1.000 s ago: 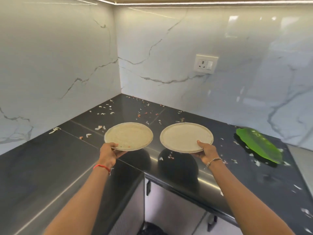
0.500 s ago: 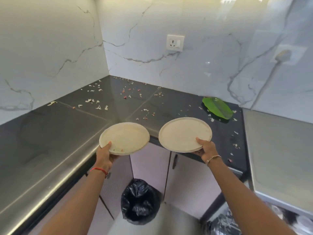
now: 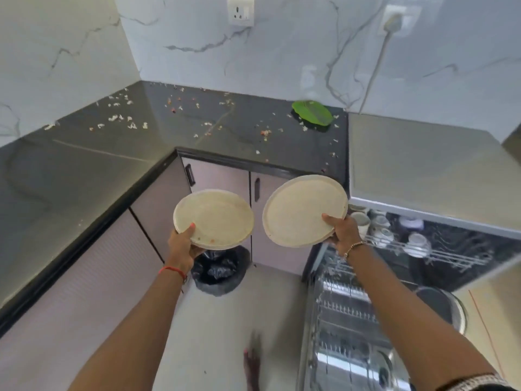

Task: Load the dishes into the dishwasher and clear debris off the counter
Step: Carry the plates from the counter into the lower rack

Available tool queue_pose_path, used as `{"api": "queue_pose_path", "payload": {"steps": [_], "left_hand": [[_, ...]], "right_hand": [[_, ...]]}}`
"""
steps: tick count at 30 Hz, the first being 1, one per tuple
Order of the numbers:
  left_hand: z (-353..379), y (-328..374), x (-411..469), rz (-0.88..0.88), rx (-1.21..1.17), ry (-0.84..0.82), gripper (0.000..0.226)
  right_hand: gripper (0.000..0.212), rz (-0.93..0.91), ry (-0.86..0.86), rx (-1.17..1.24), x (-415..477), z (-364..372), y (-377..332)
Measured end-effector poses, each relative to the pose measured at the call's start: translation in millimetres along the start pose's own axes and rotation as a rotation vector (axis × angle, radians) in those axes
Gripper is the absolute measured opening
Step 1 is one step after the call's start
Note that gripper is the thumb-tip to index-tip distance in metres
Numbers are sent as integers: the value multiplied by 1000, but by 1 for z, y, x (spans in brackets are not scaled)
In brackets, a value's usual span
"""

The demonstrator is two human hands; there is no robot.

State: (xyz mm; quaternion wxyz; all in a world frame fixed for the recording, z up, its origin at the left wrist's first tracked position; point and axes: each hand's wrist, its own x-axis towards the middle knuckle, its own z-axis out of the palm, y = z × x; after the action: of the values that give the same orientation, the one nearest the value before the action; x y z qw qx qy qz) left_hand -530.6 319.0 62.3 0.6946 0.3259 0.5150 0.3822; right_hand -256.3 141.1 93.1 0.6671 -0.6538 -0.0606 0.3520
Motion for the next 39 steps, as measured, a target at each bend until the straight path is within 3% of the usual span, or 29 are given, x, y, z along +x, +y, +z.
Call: {"api": "queue_pose_path", "payload": {"steps": [4,9,16,25,30,39], "left_hand": [[-14,-41,-55,-16,23,-40,46],[-24,-91,-113,-58,124,-92,46],[11,-153,-170,-74,338,-156,48],[107,-236,-199,-68,653,-318,49],[166,-285,-216,-50,767,-311,51],[238,-342,-218,2,950,-301,49]], "right_hand": [[42,-41,54,-177,-50,-47,29],[35,-12,121,-262,-110,-98,59],[35,22,219,-389,-139,-174,97],[38,12,256,-642,-109,-285,111],[36,27,196,-674,-80,-347,111],[31,92,293,-662,-25,-441,107]]}}
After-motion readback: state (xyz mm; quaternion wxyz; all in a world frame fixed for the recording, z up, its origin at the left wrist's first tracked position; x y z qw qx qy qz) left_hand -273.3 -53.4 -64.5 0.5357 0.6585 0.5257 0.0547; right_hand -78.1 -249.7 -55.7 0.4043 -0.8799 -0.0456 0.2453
